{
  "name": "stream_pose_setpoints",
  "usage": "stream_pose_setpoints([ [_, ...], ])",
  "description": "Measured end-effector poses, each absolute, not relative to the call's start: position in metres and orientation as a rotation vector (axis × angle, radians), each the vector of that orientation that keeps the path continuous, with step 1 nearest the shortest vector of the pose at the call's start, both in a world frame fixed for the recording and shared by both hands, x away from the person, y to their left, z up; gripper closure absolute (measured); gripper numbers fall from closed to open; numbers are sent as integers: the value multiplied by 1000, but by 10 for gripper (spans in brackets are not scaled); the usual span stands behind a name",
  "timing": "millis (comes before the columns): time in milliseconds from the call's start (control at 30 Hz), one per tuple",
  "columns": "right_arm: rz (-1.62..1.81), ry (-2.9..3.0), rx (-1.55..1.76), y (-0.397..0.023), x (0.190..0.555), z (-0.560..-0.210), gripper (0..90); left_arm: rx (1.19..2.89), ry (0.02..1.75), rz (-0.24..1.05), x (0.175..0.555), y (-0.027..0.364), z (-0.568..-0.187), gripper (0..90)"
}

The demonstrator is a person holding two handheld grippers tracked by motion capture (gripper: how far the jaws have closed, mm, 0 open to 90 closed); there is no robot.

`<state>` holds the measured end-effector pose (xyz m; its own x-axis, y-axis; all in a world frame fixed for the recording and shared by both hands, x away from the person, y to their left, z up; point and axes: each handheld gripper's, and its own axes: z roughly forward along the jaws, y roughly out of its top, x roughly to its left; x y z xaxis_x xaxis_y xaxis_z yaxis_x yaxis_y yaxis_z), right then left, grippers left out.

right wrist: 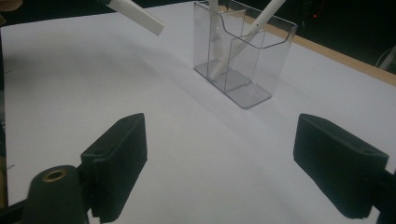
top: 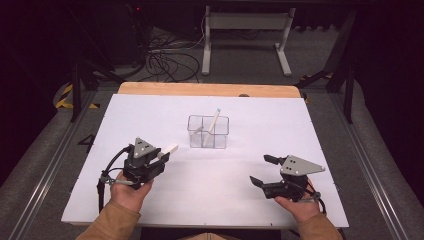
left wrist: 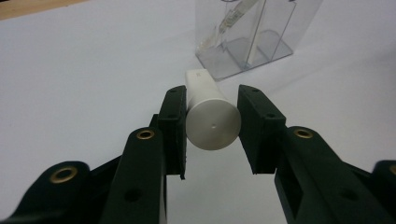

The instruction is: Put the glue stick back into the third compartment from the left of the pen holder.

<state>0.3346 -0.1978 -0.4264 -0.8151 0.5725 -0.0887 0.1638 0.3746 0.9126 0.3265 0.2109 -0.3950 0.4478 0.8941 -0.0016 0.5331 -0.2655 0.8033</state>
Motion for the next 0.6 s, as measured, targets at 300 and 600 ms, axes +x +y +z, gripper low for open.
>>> stream_pose_setpoints([
  [300,1429,2248,643,-198,335,-426,180,1969,1116,565,326,213,-382,649],
  [600,1423,2249,638,-198,335,-426,180,1969,1051,472,328,223,-370,649],
])
